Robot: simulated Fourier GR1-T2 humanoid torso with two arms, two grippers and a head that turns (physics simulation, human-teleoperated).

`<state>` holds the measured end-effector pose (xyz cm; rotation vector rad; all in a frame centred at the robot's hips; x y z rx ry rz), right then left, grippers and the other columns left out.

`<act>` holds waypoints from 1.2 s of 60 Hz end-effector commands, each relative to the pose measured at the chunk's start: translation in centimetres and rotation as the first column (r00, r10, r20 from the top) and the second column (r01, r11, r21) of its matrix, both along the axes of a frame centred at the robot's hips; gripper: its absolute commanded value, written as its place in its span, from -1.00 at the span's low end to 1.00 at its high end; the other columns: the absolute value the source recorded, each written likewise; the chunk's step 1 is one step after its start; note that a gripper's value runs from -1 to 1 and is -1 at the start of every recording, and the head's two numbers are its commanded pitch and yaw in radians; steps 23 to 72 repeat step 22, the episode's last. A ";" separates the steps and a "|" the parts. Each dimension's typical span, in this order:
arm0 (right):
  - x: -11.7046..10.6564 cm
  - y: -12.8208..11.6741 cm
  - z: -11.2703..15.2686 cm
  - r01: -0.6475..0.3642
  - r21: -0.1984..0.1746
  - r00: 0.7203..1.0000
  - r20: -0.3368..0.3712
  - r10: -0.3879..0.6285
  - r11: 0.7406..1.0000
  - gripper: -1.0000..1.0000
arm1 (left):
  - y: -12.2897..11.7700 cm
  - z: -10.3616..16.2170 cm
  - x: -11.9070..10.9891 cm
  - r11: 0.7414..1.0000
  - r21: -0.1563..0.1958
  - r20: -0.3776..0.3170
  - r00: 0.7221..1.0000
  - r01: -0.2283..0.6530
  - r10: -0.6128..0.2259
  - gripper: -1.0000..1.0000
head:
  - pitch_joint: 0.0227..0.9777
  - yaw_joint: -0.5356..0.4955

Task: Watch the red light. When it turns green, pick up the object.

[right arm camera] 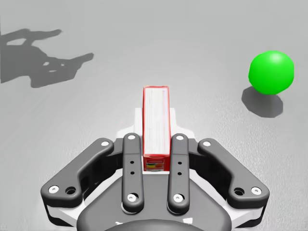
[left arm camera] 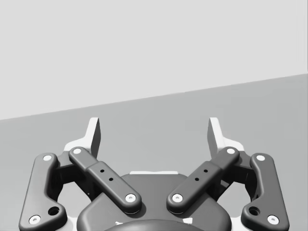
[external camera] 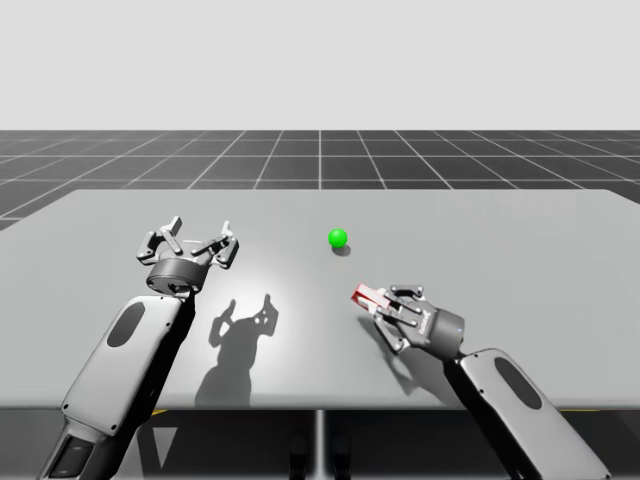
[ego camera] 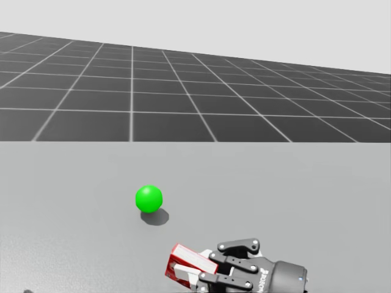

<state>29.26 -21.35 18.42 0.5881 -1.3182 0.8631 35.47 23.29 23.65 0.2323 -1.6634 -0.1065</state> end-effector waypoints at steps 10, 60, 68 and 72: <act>2.1 -0.2 8.0 0.162 0.173 0.968 0.164 -0.190 0.972 1.00 | 0.0 0.1 -0.1 1.000 -0.006 -0.002 1.000 0.006 -0.006 -1.00 | -0.08 -0.38; 2.0 -0.8 13.4 0.230 0.319 0.918 0.242 -0.314 0.919 1.00 | -0.1 0.1 -0.1 1.000 -0.010 -0.001 1.000 0.008 -0.008 -1.00 | -0.08 -0.38; 2.0 -0.8 13.4 0.230 0.319 0.918 0.242 -0.314 0.919 1.00 | -0.1 0.1 -0.1 1.000 -0.010 -0.001 1.000 0.008 -0.008 -1.00 | -0.08 -0.38; 2.0 -0.8 13.4 0.230 0.319 0.918 0.242 -0.314 0.919 1.00 | -0.1 0.1 -0.1 1.000 -0.010 -0.001 1.000 0.008 -0.008 -1.00 | -0.08 -0.38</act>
